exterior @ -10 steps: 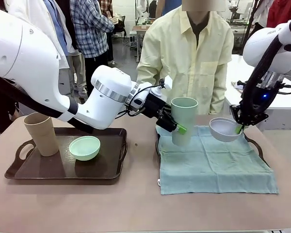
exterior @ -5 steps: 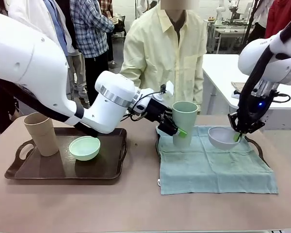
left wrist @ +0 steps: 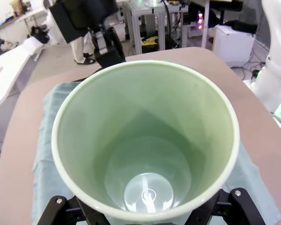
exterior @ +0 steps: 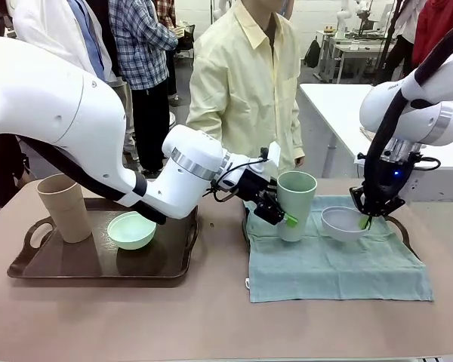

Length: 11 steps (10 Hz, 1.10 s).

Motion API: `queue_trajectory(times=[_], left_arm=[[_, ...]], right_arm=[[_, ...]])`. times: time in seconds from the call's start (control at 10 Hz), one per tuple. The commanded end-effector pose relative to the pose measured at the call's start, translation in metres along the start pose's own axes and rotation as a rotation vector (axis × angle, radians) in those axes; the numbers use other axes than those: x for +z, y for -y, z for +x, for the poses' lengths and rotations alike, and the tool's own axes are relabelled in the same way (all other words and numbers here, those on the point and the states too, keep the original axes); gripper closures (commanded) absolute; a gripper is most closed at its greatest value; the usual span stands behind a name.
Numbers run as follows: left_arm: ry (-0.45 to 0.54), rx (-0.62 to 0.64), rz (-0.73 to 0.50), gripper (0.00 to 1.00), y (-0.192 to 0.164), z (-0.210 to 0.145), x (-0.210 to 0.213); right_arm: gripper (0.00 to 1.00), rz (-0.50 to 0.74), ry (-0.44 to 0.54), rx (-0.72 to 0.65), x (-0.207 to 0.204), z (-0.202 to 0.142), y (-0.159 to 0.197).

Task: Set up a tray with a mat and arrange the tableware.
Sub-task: Place the Picnic Bowl and Reusable plastic cup back onto the Handle tray in front of the human's position.

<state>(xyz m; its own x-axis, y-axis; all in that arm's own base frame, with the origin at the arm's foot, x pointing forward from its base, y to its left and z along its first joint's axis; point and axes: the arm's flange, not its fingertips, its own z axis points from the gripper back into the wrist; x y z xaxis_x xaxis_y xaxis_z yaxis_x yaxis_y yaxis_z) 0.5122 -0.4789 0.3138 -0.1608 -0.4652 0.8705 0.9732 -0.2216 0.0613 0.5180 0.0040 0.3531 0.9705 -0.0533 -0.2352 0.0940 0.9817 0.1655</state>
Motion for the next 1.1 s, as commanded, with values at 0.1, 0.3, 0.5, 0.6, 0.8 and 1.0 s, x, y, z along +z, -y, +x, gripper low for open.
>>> queue_trajectory(times=[0.1,0.3,0.5,0.6,0.8,1.0], left_arm=[[0.019,-0.061,0.004,0.15,-0.001,0.000,-0.003],[0.016,-0.066,-0.003,0.15,-0.001,-0.002,-0.007],[0.016,-0.068,-0.011,0.15,-0.003,-0.004,-0.009],[0.014,-0.067,-0.012,0.15,-0.003,-0.003,-0.010],[0.015,-0.065,-0.011,0.15,-0.004,-0.003,-0.010],[0.001,-0.056,-0.005,0.00,-0.003,-0.003,-0.008]], right_arm=[[0.96,-0.029,0.059,0.015,-0.004,0.008,-0.003],[0.96,-0.018,0.089,0.023,-0.007,0.009,-0.002],[0.96,-0.014,0.099,0.030,-0.013,0.013,0.000],[0.96,-0.014,0.103,0.030,-0.015,0.014,0.000],[0.92,-0.019,0.097,0.030,-0.017,0.016,0.000],[0.34,-0.025,0.098,0.030,-0.014,0.012,0.000]])
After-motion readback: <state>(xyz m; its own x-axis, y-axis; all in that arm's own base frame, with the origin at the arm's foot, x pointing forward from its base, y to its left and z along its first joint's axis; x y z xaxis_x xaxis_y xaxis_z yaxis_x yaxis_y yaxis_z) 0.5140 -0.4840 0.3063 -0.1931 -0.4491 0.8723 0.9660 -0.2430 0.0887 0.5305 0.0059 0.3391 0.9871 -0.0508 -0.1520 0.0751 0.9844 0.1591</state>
